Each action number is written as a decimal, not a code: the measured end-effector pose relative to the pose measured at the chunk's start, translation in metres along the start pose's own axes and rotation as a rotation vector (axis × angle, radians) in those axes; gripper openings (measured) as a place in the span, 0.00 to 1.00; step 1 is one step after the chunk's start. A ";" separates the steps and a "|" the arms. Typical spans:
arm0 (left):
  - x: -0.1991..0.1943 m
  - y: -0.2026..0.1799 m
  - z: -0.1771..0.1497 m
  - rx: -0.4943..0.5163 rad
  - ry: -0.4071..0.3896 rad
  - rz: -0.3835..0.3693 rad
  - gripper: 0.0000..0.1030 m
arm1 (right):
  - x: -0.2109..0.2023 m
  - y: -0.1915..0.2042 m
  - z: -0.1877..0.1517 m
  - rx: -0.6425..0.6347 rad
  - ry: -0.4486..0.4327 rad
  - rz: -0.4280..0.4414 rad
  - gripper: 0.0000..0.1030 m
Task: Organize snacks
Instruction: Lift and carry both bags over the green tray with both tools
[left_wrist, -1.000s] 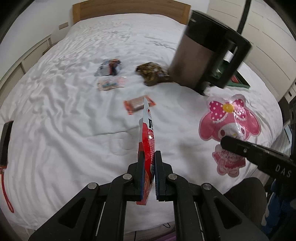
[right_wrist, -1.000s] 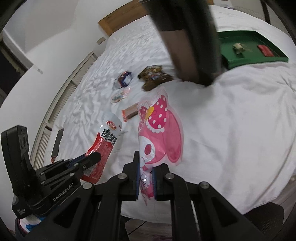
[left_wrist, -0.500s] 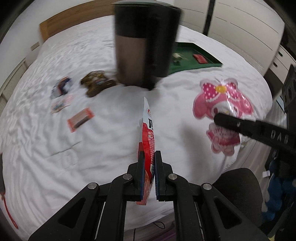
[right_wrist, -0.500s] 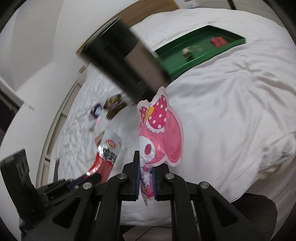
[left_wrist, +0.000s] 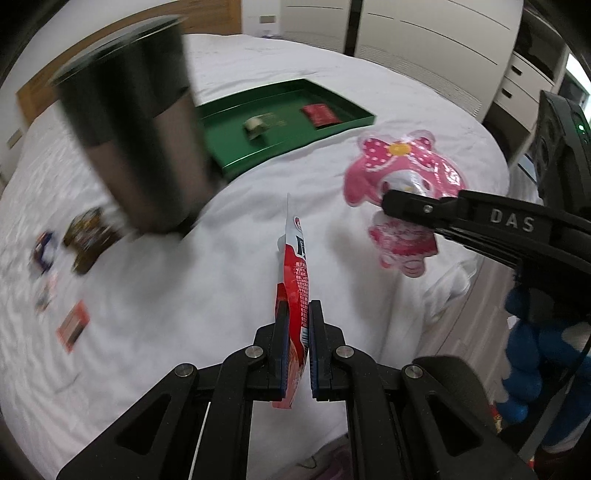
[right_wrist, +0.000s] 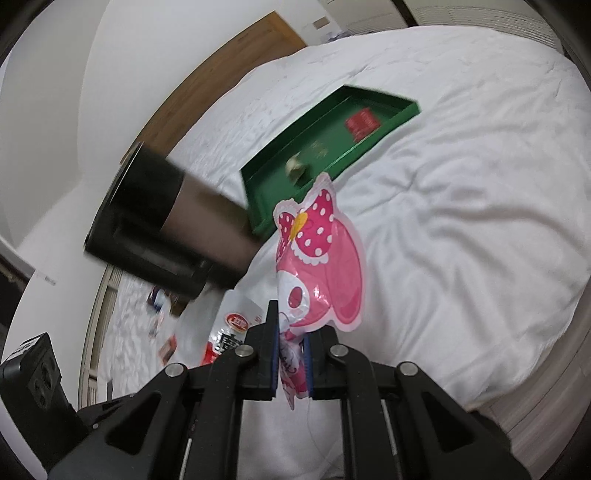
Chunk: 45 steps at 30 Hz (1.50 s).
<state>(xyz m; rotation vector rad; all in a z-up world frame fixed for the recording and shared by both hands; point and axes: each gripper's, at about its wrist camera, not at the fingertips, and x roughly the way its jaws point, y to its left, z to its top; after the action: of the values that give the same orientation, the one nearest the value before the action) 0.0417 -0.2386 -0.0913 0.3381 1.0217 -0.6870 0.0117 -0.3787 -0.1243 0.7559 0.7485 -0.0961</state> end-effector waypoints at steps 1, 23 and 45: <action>0.004 -0.005 0.008 0.008 -0.001 -0.008 0.06 | 0.001 -0.004 0.006 -0.002 -0.006 -0.005 0.86; 0.108 -0.005 0.183 -0.070 -0.083 -0.007 0.06 | 0.065 -0.047 0.159 -0.104 -0.101 -0.146 0.87; 0.185 0.022 0.218 -0.089 -0.064 0.099 0.06 | 0.168 -0.059 0.218 -0.287 -0.049 -0.358 0.87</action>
<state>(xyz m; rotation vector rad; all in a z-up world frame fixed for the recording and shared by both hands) 0.2643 -0.4115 -0.1446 0.2854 0.9647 -0.5581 0.2426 -0.5343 -0.1620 0.3406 0.8238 -0.3228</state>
